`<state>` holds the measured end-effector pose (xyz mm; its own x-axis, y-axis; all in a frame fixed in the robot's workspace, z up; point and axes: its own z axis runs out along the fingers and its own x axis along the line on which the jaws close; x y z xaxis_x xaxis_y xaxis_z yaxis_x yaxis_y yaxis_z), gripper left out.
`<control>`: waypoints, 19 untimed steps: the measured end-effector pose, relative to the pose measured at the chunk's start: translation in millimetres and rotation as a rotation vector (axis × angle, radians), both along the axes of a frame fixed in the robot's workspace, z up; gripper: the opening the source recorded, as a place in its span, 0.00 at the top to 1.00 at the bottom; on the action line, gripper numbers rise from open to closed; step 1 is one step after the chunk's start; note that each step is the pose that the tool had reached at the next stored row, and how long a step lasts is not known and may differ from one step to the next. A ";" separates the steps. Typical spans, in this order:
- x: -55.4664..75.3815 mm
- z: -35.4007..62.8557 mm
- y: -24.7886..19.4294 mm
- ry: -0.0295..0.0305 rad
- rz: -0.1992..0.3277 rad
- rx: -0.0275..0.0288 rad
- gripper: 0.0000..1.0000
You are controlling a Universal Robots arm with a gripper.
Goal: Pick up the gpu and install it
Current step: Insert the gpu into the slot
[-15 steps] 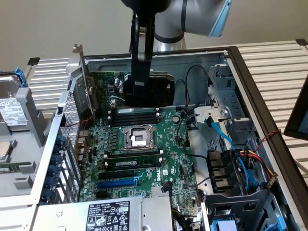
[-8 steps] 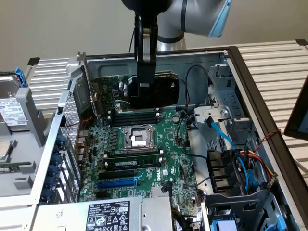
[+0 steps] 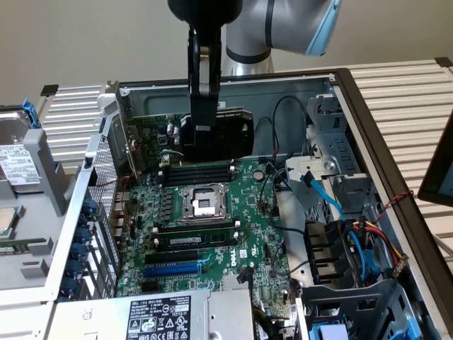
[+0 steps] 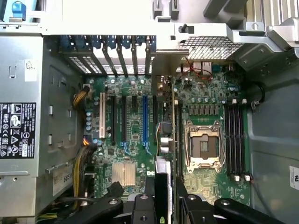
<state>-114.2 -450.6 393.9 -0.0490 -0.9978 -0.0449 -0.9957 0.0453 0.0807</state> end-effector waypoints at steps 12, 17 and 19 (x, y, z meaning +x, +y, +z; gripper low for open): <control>-17.5 -10.7 13.3 -0.0002 0.000 -0.0251 0.73; -19.0 -19.7 13.3 -0.0002 0.000 -0.0251 0.73; -19.3 -23.2 13.2 -0.0001 -0.001 -0.0261 0.73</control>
<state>-133.5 -437.4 370.7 -0.0496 -0.9986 -0.0189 -0.9957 0.0480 0.0793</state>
